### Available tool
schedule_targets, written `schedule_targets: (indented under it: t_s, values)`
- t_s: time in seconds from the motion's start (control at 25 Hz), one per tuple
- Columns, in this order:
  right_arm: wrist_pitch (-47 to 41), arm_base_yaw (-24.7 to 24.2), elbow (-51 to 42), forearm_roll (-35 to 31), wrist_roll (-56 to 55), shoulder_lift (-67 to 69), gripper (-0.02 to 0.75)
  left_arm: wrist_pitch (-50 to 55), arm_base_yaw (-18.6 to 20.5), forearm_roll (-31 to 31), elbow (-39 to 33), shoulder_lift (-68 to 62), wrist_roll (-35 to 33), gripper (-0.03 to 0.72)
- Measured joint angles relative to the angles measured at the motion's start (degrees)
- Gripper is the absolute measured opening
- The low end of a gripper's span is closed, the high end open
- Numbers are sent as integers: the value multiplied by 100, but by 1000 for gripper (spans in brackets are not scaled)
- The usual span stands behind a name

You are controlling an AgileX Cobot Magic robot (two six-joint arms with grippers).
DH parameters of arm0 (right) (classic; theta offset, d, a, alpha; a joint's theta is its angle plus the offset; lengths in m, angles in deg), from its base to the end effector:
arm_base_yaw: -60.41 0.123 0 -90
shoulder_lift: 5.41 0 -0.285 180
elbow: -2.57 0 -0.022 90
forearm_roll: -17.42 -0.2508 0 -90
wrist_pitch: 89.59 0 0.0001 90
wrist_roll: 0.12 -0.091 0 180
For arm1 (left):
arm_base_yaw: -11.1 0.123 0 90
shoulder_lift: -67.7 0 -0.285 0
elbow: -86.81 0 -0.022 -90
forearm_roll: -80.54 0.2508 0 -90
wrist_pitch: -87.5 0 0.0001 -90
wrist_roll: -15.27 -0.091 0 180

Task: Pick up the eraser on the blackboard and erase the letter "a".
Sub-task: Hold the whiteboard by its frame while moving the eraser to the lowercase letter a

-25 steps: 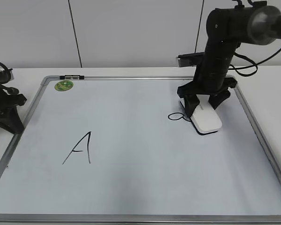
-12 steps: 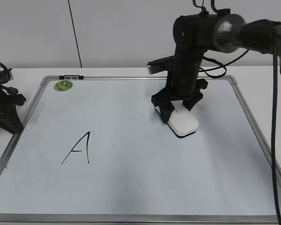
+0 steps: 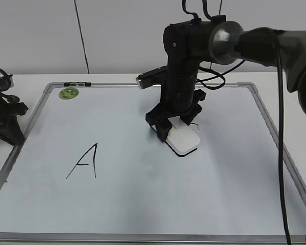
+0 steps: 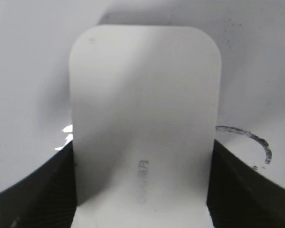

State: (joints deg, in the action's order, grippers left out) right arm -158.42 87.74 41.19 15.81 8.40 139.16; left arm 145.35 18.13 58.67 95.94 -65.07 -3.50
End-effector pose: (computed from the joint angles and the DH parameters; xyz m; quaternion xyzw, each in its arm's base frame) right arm 0.4321 0.2260 0.1499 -0.3032 0.9518 0.0206 0.0427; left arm 0.4155 0.0223 0.1252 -0.0021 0.9871 -0.1581 0.0231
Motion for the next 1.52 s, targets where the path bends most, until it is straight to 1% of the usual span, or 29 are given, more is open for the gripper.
schedule_targets:
  t_s: [0.12,0.56,0.68,0.96,1.2,1.36,1.52]
  values:
    - [0,16,9,162,-127,0,537,0,0,0,0,0,0,42]
    - [-20,-101,9,162,-352,0,537,-10,0,34,0,0,0,43]
    - [-31,-239,9,107,-371,0,537,-10,0,34,0,0,0,43]
    - [-42,-726,9,94,-385,0,537,-20,0,34,0,0,0,43]
    - [-42,-1147,12,192,-521,0,537,-31,0,34,0,0,0,43]
    - [-52,-1319,49,200,-532,-11,537,-31,0,24,0,-2,0,43]
    - [-114,-1413,294,380,-520,0,536,-31,0,24,0,-2,0,43]
